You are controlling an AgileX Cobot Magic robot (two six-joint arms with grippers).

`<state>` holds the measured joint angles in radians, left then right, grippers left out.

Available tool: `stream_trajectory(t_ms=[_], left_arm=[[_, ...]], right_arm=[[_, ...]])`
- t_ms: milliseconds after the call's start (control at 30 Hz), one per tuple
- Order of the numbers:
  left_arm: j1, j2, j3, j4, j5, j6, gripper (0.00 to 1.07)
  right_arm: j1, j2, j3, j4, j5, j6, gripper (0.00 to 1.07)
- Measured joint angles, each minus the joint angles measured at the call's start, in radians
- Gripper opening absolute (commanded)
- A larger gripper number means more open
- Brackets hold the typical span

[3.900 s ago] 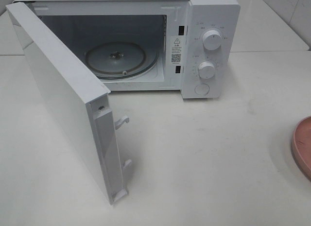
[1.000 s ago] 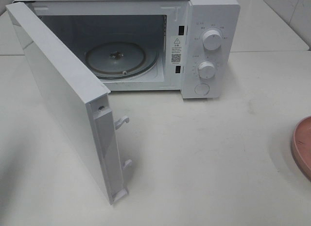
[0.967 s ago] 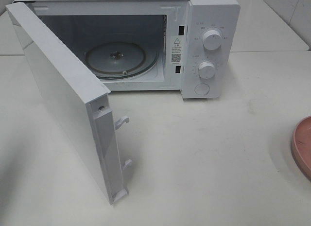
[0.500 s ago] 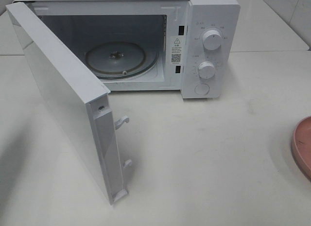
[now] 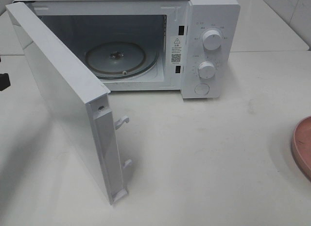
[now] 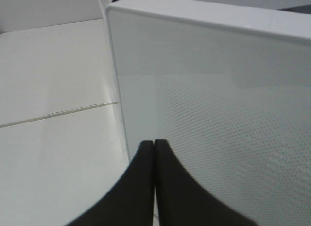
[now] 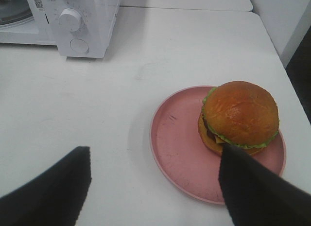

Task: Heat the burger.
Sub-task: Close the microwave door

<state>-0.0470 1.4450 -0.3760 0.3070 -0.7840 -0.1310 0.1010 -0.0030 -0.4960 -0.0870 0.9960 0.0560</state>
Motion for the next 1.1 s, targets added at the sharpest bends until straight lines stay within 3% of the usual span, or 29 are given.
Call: stream_trajectory(t_ms=[633, 833, 900, 1000, 1067, 1100], left_arm=[[-0.226, 0.215, -0.161, -0.002, -0.031, -0.021, 0.0], [-0.303, 0.26, -0.214, -0.079, -0.031, -0.02, 0.0], [-0.361, 0.29, -0.253, -0.16, -0.03, 0.007, 0.0], [-0.379, 0.297, -0.264, -0.185, -0.03, 0.02, 0.0], [-0.442, 0.322, -0.304, -0.289, -0.013, 0.078, 0.0], [-0.442, 0.322, -0.304, -0.289, -0.013, 0.078, 0.0]], right_arm=[[0.0, 0.0, 0.0, 0.0, 0.0, 0.0, 0.74], [0.0, 0.0, 0.0, 0.0, 0.0, 0.0, 0.74], [0.0, 0.0, 0.0, 0.0, 0.0, 0.0, 0.74], [0.0, 0.0, 0.0, 0.0, 0.0, 0.0, 0.74], [0.0, 0.0, 0.0, 0.0, 0.0, 0.0, 0.74], [0.0, 0.0, 0.0, 0.0, 0.0, 0.0, 0.74]])
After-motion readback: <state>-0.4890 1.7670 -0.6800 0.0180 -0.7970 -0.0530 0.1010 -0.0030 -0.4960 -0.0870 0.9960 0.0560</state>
